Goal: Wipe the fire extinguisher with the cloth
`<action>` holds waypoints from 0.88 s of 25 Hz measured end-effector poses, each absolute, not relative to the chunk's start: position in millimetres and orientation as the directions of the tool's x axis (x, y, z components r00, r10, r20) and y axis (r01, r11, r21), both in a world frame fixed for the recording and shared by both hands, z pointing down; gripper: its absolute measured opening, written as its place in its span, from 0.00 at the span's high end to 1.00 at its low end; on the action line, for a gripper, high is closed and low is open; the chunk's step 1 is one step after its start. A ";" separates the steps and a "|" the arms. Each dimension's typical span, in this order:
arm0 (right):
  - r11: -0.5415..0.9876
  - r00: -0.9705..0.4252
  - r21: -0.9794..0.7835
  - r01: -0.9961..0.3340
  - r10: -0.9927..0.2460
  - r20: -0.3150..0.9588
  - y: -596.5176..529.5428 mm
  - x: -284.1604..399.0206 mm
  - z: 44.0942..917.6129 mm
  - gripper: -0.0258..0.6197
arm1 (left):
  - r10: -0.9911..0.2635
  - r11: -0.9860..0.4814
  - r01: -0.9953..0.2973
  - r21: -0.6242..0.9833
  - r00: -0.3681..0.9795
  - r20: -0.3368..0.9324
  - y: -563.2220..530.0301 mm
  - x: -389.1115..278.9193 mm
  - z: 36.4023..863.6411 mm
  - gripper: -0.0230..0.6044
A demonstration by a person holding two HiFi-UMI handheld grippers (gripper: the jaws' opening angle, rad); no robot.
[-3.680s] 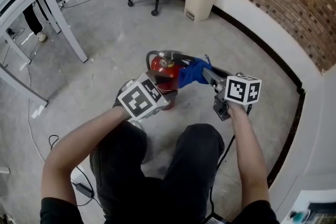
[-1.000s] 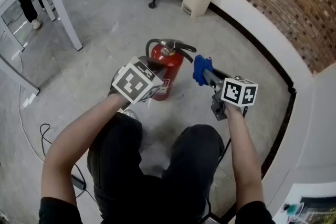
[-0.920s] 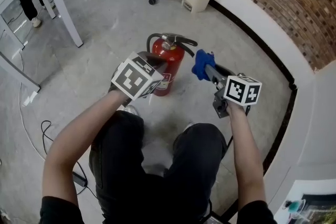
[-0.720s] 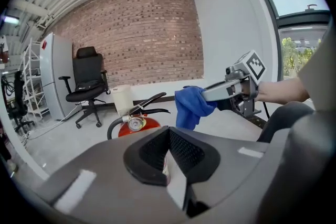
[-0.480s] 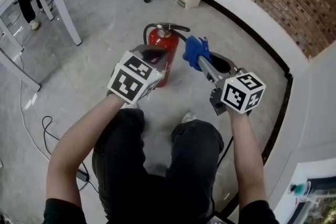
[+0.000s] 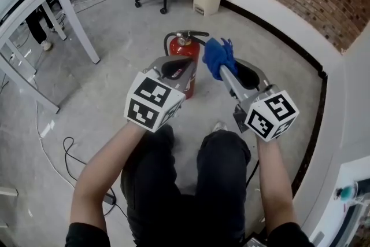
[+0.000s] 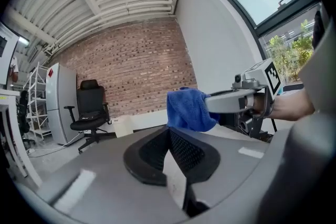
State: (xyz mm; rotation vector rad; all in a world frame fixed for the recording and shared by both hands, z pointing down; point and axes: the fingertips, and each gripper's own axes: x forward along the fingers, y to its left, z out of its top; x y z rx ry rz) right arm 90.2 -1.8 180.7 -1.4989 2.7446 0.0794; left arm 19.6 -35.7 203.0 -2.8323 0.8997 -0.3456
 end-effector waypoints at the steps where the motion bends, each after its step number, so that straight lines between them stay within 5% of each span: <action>1: 0.540 -0.542 0.037 -0.841 -0.840 -0.038 1.4 88.0 179.1 0.82 | -0.584 -0.809 -0.553 -0.202 0.795 0.163 -32.9 17.6 199.1 0.95; 22: 0.550 -0.550 0.008 -0.835 -0.835 -0.025 37.8 68.9 192.7 0.81 | -0.596 -0.803 -0.583 -0.124 0.792 0.134 6.2 -0.4 196.8 0.95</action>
